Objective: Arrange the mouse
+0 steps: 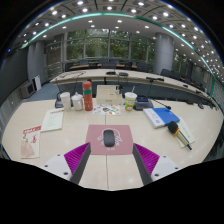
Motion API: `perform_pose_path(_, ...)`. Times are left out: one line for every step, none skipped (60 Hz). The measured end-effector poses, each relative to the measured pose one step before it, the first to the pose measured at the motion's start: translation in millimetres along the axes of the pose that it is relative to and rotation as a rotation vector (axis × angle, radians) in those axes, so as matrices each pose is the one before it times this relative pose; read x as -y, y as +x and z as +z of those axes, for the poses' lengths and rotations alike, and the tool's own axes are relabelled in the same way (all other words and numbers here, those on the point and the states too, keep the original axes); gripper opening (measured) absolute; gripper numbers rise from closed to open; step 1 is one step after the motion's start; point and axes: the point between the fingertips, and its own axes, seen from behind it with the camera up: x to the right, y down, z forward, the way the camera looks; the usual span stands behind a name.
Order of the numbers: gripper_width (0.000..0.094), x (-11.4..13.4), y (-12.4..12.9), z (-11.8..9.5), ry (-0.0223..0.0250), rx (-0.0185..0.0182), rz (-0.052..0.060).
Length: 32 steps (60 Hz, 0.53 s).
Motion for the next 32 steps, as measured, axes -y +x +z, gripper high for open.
perform_pose_path(0.0860,-1.83,-1.94,-8.14,0.00457,0.00250,0.0012)
perform_pose_path(0.0860,-1.64,-0.74,-6.95,0.00316,0.00383,0.0020)
perform_pose_path(0.0859,-0.50,0.13,-7.49,0.00159,0.00369,0.0018)
perform_pose_path(0.0860,-0.95,0.07,-6.73,0.00316,0.00243,0.0010)
perform_pose_path(0.0861,-0.90,0.12,-6.60,0.00426,0.00141,-0.0002)
perform_pose_path(0.0859,-0.99,0.16,-6.33,0.00468,0.00077,-0.0017)
perform_pose_path(0.0860,-1.19,0.16,-5.89,0.00364,0.00012,-0.0023)
perform_pose_path(0.0859,-1.75,0.34,-5.46,0.00212,-0.00050,-0.0031)
perform_pose_path(0.0859,-1.70,0.26,-5.34,0.00220,-0.00042,-0.0034)
perform_pose_path(0.0860,-1.74,0.37,-4.93,0.00184,-0.00118,-0.0037)
perform_pose_path(0.0860,-2.24,-0.11,-4.30,0.00258,-0.00110,-0.0026)
perform_pose_path(0.0860,-1.86,0.09,-4.65,-0.00006,0.00020,-0.0012)
perform_pose_path(0.0861,-1.97,-0.27,-4.48,-0.00181,0.00304,0.0023)
perform_pose_path(0.0859,-1.86,-0.62,-3.90,-0.00204,0.00499,0.0048)
perform_pose_path(0.0858,-1.59,-0.58,-3.64,-0.00113,0.00534,0.0054)
perform_pose_path(0.0858,-1.42,-0.58,-3.46,-0.00060,0.00424,0.0052)
perform_pose_path(0.0858,-1.43,-0.70,-3.48,0.00024,0.00420,0.0041)
perform_pose_path(0.0859,-1.43,-0.48,-3.16,0.00046,0.00305,0.0018)
perform_pose_path(0.0860,-1.66,-0.58,-2.11,0.00136,0.00164,-0.0009)
perform_pose_path(0.0862,-0.62,-0.09,-2.91,0.00129,0.00096,-0.0007)
perform_pose_path(0.0861,-0.83,-0.19,-2.34,0.00129,-0.00004,-0.0001)
perform_pose_path(0.0860,-0.42,0.04,-2.20,0.00186,-0.00010,0.0010)
perform_pose_path(0.0860,-0.42,0.00,-1.93,0.00186,0.00008,0.0007)
perform_pose_path(0.0857,-0.50,-0.11,-1.95,-0.00003,0.00038,-0.0002)
perform_pose_path(0.0858,-0.53,-0.24,-1.68,-0.00152,0.00094,-0.0003)
perform_pose_path(0.0858,-0.47,-0.14,-1.50,-0.00014,0.00154,0.0001)
perform_pose_path(0.0857,-0.14,0.46,-0.52,0.00241,0.00231,0.0006)
perform_pose_path(0.0861,0.77,-0.52,-1.68,0.00475,0.00140,0.0004)
perform_pose_path(0.0862,1.17,-0.21,-1.72,0.00593,0.00083,0.0008)
perform_pose_path(0.0860,1.05,-0.25,-1.56,0.00549,-0.00051,0.0011)
perform_pose_path(0.0860,0.98,0.09,-1.13,0.00297,-0.00127,0.0009)
perform_pose_path(0.0859,0.20,0.62,-1.40,0.00003,-0.00131,0.0002)
